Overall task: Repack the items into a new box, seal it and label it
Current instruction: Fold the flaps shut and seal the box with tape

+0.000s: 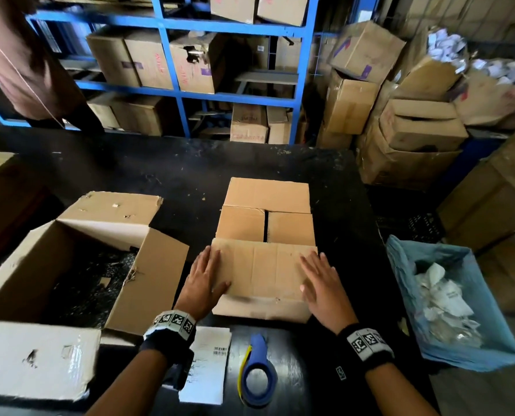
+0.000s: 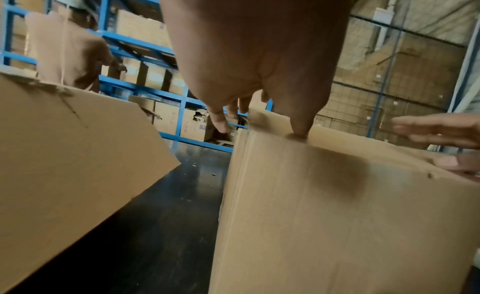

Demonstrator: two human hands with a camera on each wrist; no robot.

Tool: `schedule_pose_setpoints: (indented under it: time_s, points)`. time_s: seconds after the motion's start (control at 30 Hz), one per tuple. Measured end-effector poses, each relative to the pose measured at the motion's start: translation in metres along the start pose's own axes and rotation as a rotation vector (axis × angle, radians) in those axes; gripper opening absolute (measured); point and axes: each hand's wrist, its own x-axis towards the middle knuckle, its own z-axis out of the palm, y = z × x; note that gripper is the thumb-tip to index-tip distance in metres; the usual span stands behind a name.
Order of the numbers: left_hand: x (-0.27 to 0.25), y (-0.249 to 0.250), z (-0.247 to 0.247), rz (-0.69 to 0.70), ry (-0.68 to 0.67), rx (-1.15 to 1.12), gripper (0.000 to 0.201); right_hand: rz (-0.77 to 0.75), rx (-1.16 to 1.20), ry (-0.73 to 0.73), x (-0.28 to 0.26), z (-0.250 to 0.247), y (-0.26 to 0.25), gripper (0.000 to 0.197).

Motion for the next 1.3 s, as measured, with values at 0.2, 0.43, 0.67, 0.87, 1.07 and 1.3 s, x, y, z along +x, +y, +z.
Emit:
schedule_pose_setpoints:
  time_s: [0.2, 0.43, 0.67, 0.87, 1.07, 1.3]
  points:
    - [0.019, 0.011, 0.011, 0.06, -0.048, 0.264, 0.074, -0.072, -0.015, -0.078, 0.003, 0.023, -0.006, 0.055]
    - [0.058, 0.023, 0.013, 0.055, -0.221, 0.307, 0.075, 0.013, 0.024, -0.149, 0.005, 0.03, -0.015, 0.057]
    - [0.086, 0.018, 0.011, 0.023, -0.232, 0.338, 0.075, 0.022, -0.098, -0.046, 0.018, 0.017, -0.032, 0.028]
    - [0.086, 0.016, 0.016, 0.012, -0.192, 0.297, 0.078, 0.096, -0.097, -0.203, 0.093, -0.019, -0.036, 0.025]
    - [0.086, 0.014, 0.017, 0.016, -0.182, 0.265, 0.079, 0.252, -0.035, -0.074, 0.212, -0.036, -0.007, 0.035]
    - [0.085, 0.014, 0.017, 0.005, -0.193, 0.269, 0.077, 0.566, 0.113, -0.055, 0.258, -0.023, 0.03, 0.046]
